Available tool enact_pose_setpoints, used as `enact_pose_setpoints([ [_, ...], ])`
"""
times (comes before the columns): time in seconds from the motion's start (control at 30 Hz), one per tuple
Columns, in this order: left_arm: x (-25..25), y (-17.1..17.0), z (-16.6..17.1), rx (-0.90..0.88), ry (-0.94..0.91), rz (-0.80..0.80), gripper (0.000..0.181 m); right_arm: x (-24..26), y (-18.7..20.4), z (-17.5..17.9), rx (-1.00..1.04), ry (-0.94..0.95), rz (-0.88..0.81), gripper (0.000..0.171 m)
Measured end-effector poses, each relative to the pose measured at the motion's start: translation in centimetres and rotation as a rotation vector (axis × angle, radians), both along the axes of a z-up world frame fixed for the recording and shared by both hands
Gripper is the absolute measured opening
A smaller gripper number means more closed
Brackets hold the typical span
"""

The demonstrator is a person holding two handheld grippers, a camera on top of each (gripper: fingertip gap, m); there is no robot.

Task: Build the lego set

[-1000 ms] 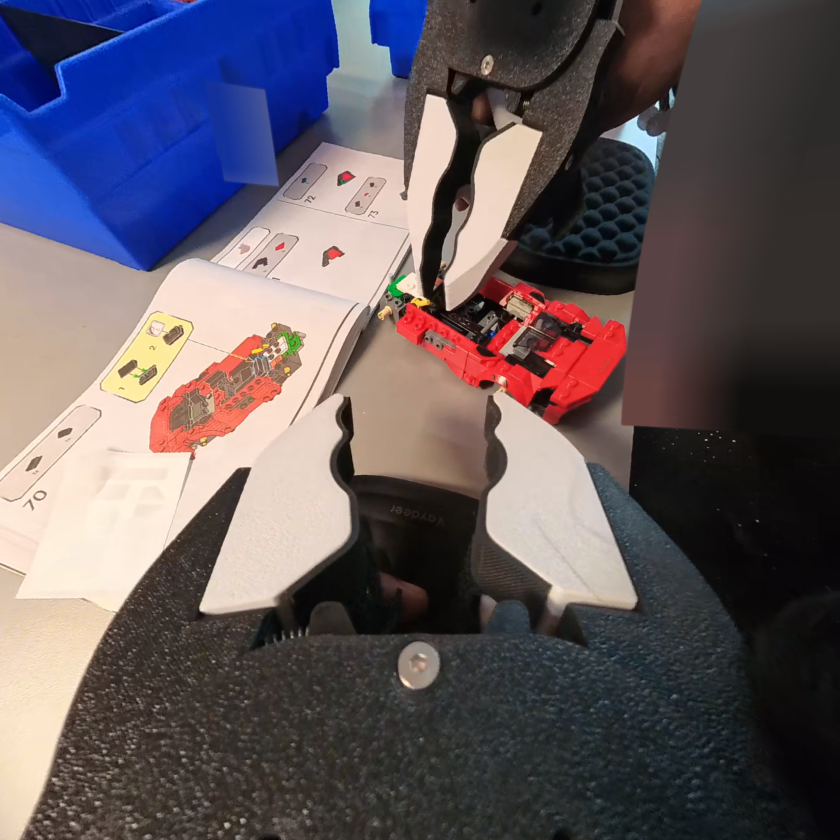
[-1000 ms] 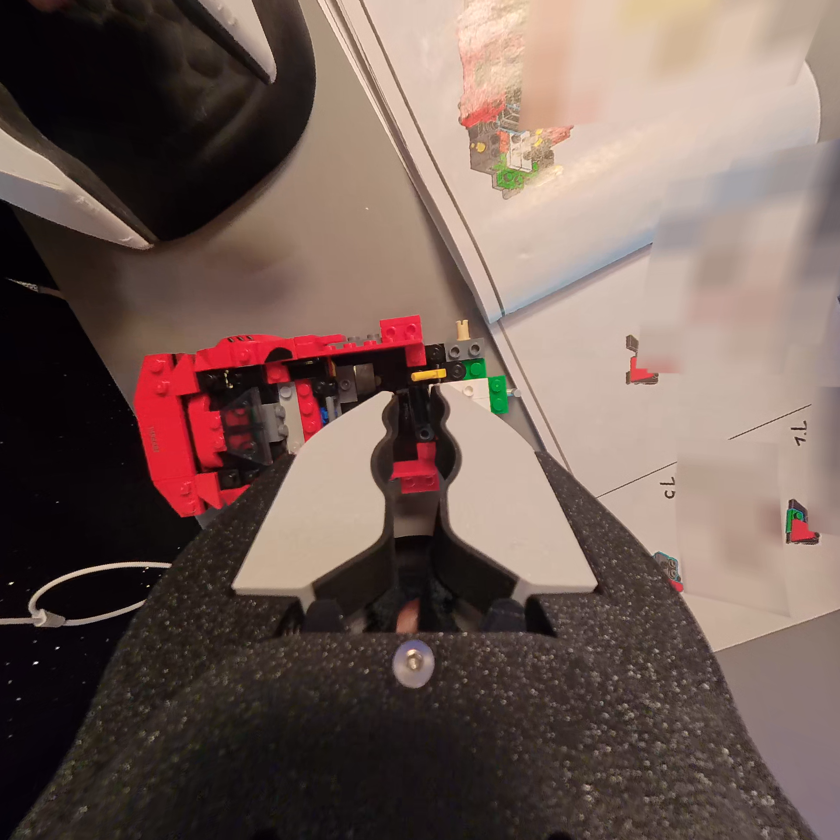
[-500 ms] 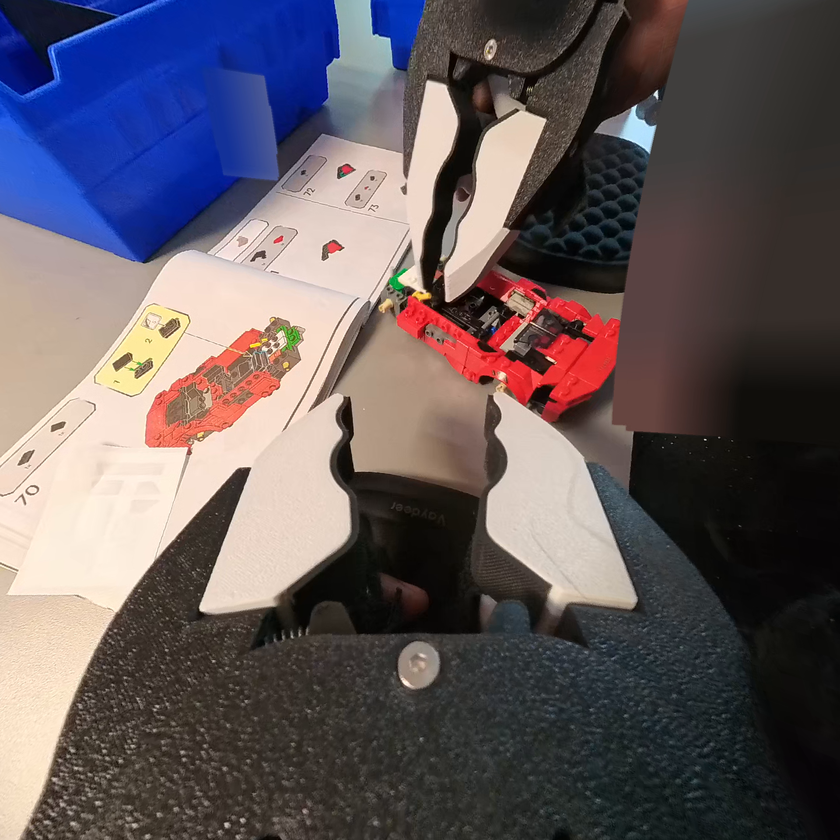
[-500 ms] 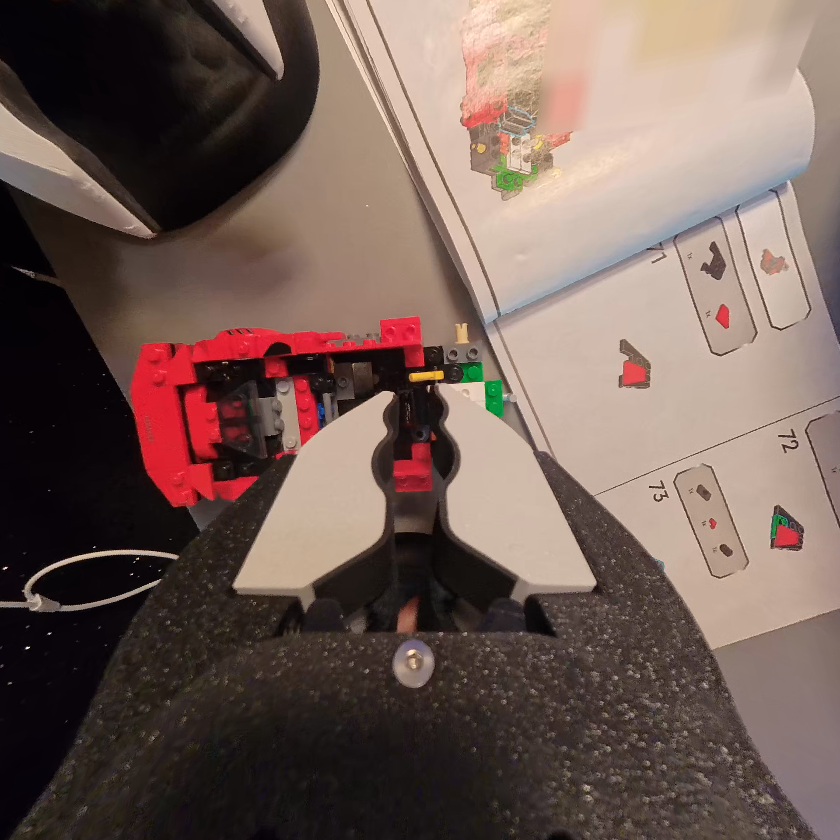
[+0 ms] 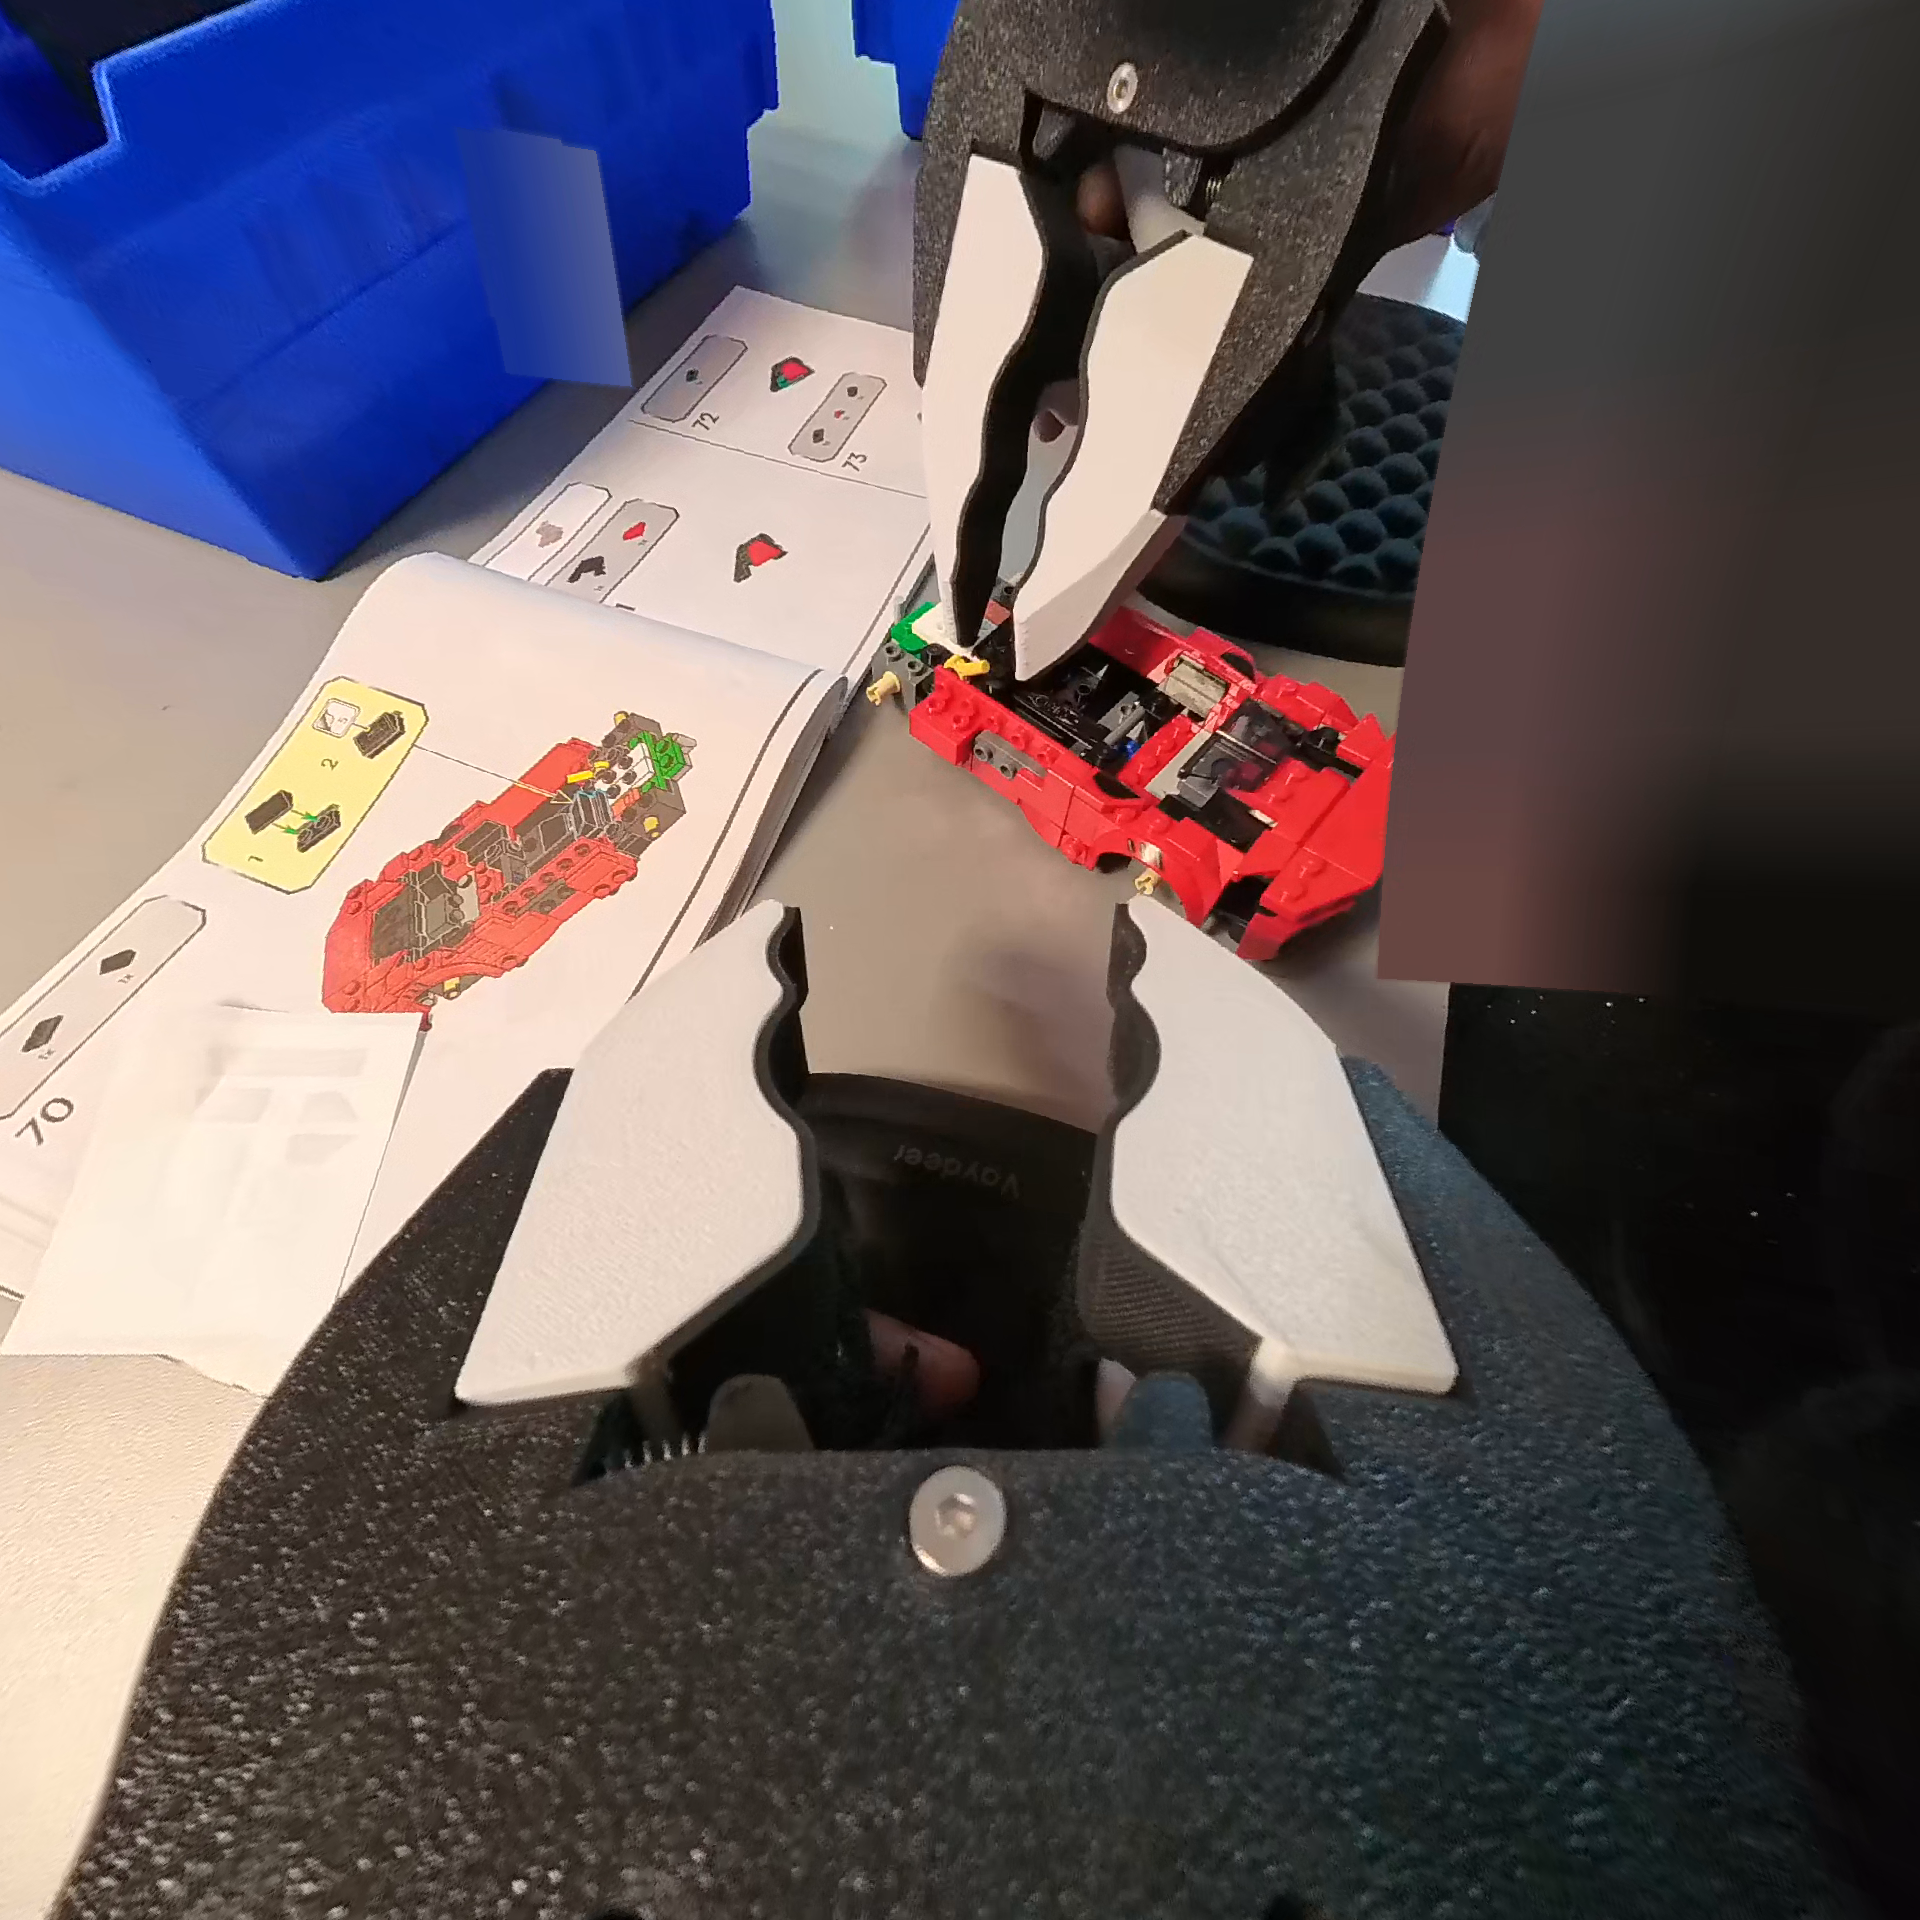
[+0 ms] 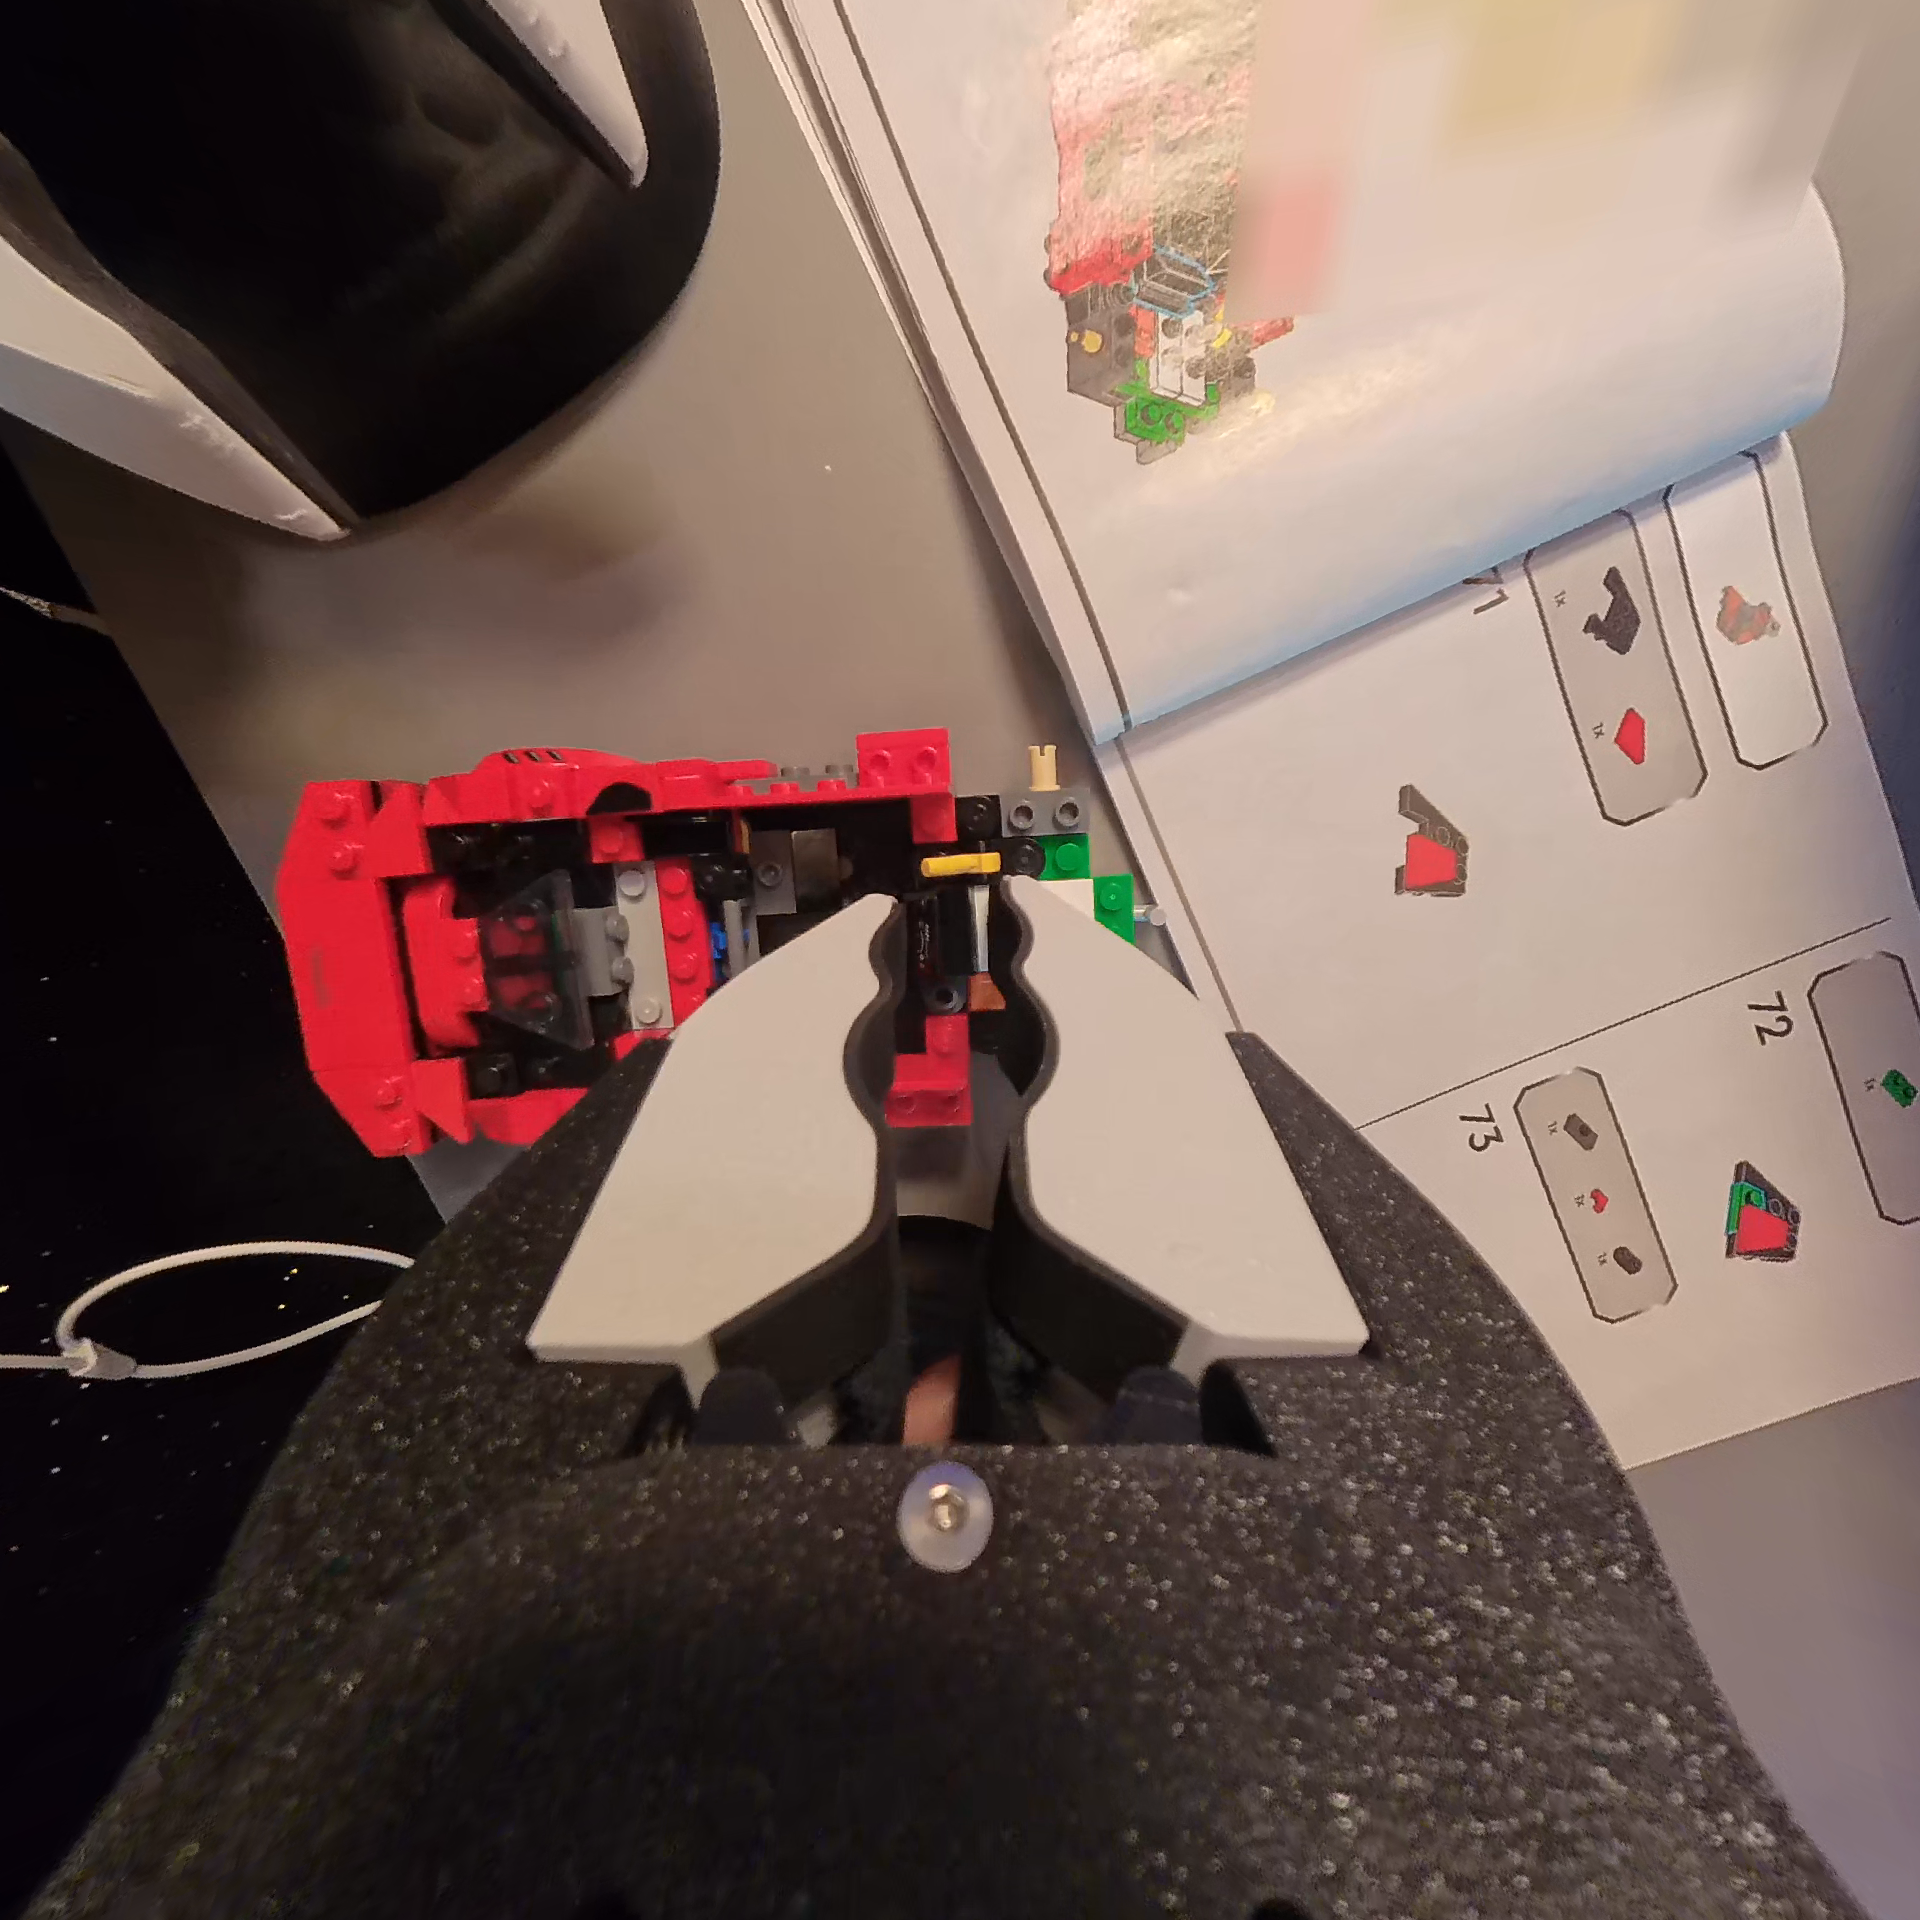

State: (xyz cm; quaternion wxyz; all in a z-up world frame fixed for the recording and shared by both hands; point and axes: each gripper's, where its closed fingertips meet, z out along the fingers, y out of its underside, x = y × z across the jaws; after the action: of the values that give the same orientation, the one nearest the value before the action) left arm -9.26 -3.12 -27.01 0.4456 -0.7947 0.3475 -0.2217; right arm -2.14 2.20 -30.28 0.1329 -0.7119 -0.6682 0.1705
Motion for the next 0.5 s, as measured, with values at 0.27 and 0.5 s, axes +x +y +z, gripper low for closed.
enact_pose_setpoints([
  [0.27,-0.07,0.02,0.02,-0.005,-0.006,0.003,0.056,0.09,0.17,0.08,0.015,-0.002,0.006,0.018],
  [0.5,-0.13,0.03,0.0,-0.008,-0.01,0.005,0.056,-0.07,0.26,0.27,0.025,0.007,0.011,0.018],
])
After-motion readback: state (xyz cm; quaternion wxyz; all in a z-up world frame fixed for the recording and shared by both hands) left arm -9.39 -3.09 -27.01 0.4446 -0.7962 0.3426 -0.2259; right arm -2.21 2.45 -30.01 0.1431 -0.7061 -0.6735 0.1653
